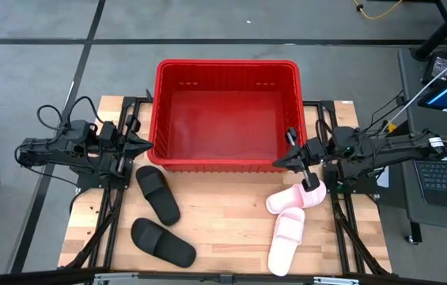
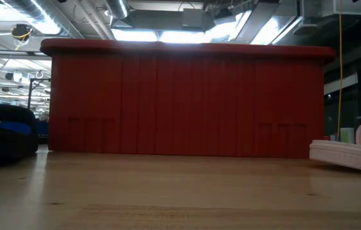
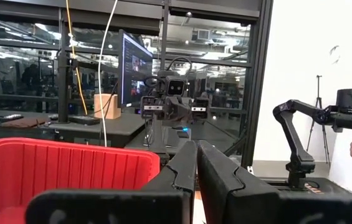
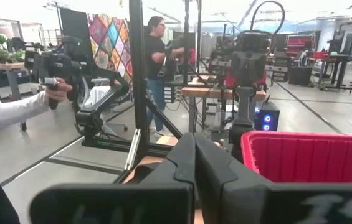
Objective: Pick and place slides into bin
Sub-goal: Put the top pink slide into the red bin
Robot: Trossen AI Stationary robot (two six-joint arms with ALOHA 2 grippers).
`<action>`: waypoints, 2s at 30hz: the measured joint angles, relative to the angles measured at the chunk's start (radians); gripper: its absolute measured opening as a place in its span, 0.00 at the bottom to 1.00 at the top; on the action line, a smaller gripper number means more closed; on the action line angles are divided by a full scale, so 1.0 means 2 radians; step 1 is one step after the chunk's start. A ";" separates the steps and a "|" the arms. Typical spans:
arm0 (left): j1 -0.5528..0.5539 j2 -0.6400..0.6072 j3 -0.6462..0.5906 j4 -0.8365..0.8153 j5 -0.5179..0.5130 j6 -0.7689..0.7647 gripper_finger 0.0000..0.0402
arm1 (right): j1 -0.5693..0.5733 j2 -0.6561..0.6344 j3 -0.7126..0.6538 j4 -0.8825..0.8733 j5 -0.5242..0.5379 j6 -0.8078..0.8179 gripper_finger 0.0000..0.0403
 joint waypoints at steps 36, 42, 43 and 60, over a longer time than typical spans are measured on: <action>0.000 0.000 0.000 0.023 -0.048 0.000 0.01 | 0.003 0.021 0.000 0.039 0.011 0.012 0.01; 0.000 0.000 0.000 0.036 -0.036 0.029 0.00 | 0.003 0.029 0.000 0.043 0.068 0.040 0.01; 0.000 0.000 0.000 0.045 -0.042 0.024 0.01 | 0.003 0.029 0.003 0.041 0.068 0.040 0.01; 0.000 0.090 0.052 0.068 -0.047 0.018 0.00 | 0.091 0.068 0.150 -0.132 0.203 0.011 0.01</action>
